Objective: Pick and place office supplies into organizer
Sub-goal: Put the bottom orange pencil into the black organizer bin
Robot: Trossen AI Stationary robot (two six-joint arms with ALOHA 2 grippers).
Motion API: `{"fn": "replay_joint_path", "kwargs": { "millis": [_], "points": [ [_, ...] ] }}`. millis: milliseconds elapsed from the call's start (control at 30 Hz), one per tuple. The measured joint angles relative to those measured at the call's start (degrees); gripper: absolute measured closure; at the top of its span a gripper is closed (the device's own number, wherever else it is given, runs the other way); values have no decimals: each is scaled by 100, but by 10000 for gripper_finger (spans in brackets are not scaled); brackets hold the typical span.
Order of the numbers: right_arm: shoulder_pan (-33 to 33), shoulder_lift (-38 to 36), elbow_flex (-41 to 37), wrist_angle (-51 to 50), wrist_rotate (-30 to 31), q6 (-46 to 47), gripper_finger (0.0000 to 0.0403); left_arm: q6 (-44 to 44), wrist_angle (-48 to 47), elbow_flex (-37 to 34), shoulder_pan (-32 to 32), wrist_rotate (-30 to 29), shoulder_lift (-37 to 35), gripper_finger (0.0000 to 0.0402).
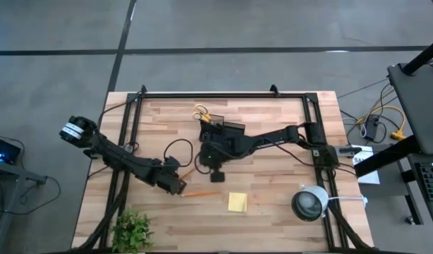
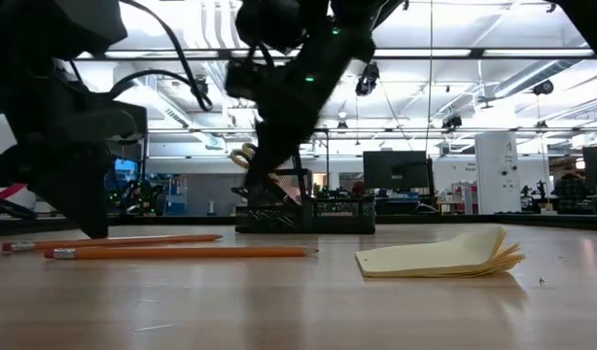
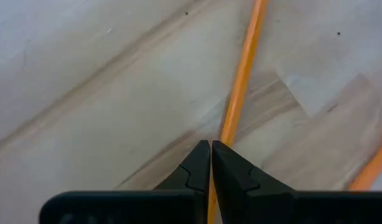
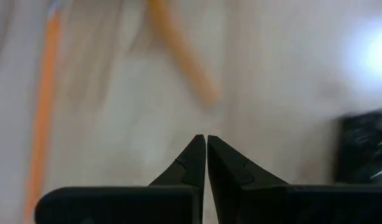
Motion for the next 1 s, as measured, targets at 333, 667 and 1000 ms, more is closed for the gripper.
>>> {"fn": "replay_joint_path", "kwargs": {
  "millis": [333, 667, 1000],
  "points": [
    [539, -14, -192, -1563, -1208, -136, 394, 713, 6, 599, -15, 8, -17, 400],
    [1019, -20, -262, -859, -1355, 273, 394, 1571, 14, 770, -41, 205, 137, 400],
    [1031, 251, -281, -469, -857, 542, 394, 2568, 668, 787, -471, 253, 225, 400]
  ]
}}
